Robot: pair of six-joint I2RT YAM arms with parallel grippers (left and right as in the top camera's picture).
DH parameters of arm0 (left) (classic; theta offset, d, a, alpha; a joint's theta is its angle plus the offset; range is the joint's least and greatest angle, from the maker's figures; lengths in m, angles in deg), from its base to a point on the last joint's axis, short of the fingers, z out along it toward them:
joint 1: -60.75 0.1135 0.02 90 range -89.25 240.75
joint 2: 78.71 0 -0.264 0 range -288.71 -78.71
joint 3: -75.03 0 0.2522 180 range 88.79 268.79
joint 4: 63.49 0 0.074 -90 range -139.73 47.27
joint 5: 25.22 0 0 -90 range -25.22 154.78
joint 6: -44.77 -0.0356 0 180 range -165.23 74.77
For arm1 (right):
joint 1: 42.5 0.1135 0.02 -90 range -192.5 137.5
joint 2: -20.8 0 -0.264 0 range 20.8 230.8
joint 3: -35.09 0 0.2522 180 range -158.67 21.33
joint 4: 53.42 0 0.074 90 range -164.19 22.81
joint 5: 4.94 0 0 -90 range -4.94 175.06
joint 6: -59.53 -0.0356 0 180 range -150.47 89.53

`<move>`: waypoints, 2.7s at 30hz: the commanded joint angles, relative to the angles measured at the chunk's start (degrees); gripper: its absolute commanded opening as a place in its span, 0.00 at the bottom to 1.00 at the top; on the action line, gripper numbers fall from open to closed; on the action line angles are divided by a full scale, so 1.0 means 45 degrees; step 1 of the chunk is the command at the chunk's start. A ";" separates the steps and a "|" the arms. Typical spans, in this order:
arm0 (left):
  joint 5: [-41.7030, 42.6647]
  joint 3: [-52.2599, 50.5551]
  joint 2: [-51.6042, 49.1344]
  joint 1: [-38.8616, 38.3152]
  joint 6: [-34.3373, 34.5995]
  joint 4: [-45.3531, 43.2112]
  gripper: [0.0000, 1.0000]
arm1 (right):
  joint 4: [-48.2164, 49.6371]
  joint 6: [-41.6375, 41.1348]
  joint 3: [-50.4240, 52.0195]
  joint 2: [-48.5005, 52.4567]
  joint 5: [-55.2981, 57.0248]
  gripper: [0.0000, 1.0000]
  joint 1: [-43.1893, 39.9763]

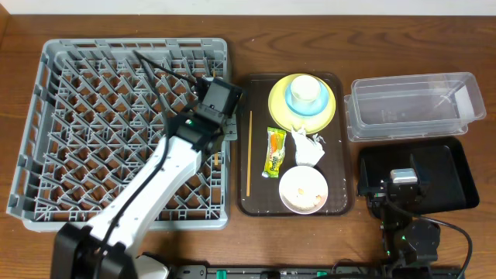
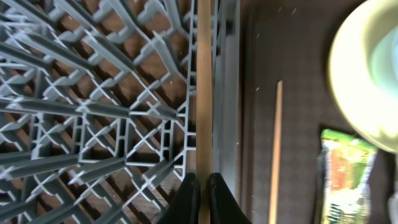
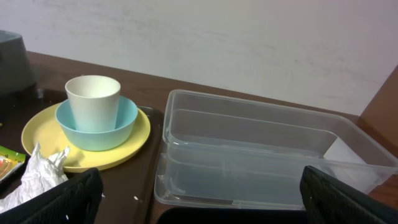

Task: Sort waste into correct bins and load items into the dishwasher rack
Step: 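Lift the chopsticks with the left gripper and carry toward the rack, then lower the chopsticks along the rack's right edge and open the left gripper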

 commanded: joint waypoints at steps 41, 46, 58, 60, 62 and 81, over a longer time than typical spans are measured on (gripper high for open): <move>0.2050 -0.0510 -0.3575 -0.1763 0.0423 -0.1413 0.26 | -0.0044 -0.0228 0.0019 -0.0063 0.0126 0.99 0.0083; 0.2045 -0.0510 -0.4600 -0.1977 0.0418 -0.1885 0.30 | -0.0044 -0.0228 0.0019 -0.0063 0.0126 0.99 0.0083; 0.2064 -0.0495 -0.5202 -0.2030 0.0423 -0.2351 0.06 | -0.0044 -0.0228 0.0019 -0.0063 0.0126 0.99 0.0083; 0.2108 -0.0457 -0.5037 -0.2045 0.0423 -0.2336 0.06 | -0.0044 -0.0228 0.0019 -0.0063 0.0126 0.99 0.0083; 0.2103 -0.0389 -0.4707 -0.2045 0.0418 -0.2307 0.06 | -0.0044 -0.0228 0.0019 -0.0063 0.0126 0.99 0.0083; -0.1710 -0.0238 0.1064 -0.1836 0.0121 -0.0680 0.06 | -0.0044 -0.0228 0.0019 -0.0063 0.0126 0.99 0.0083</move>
